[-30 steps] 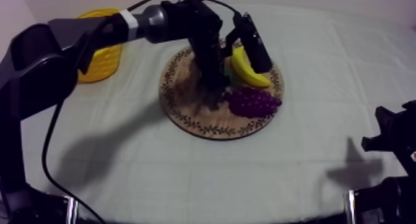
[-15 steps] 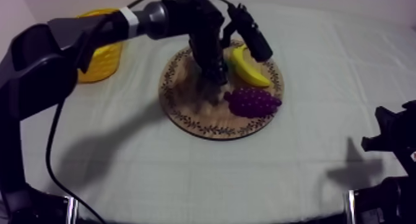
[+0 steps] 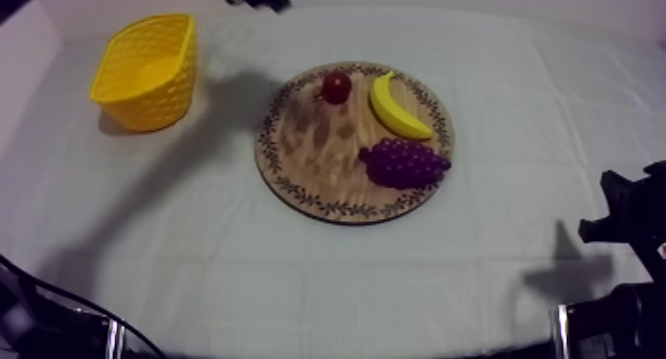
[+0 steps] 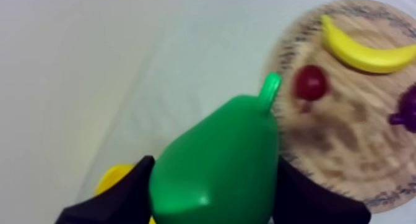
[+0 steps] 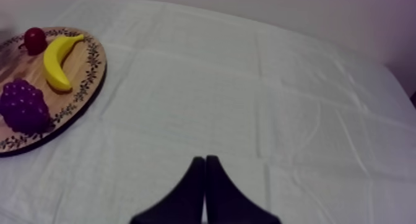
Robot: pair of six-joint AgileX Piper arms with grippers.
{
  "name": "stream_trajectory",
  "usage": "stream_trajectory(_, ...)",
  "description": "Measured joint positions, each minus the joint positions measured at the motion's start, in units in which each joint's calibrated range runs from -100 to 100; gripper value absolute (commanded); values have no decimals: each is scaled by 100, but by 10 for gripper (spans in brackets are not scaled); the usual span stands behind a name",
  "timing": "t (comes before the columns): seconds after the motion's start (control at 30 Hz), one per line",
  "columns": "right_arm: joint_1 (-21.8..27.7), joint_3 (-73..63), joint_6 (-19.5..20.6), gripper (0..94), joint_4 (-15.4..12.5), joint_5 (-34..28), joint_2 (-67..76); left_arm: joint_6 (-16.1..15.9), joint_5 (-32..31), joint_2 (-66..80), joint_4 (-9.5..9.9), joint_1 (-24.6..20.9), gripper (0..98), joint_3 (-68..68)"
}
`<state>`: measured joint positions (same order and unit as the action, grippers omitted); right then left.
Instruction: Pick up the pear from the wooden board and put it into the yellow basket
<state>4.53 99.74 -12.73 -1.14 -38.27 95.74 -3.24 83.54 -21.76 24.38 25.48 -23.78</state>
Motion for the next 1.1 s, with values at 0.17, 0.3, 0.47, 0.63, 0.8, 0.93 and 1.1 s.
stream_trajectory(0.17,0,0,0,3,0,0,0,-114,-240,550,-51,-551,572,257)
stream_trajectory(0.3,0,0,0,3,0,0,0,-168,-558,428,-138,-1060,575,514)
stream_trajectory(0.47,0,0,0,3,0,0,0,-97,-1154,-39,-238,-1536,579,936)
stream_trajectory(0.63,0,0,0,3,0,0,0,-37,-1792,-656,-432,-1909,581,1244)
stream_trajectory(0.8,0,0,0,3,0,0,0,7,-2115,-1197,-531,-2147,600,1433)
stream_trajectory(0.93,0,0,0,3,0,0,0,6,-2346,-1450,-626,-2244,669,1648)
stream_trajectory(1.1,0,0,0,3,0,8,0,-184,-2476,-1516,-867,-2400,830,1685)
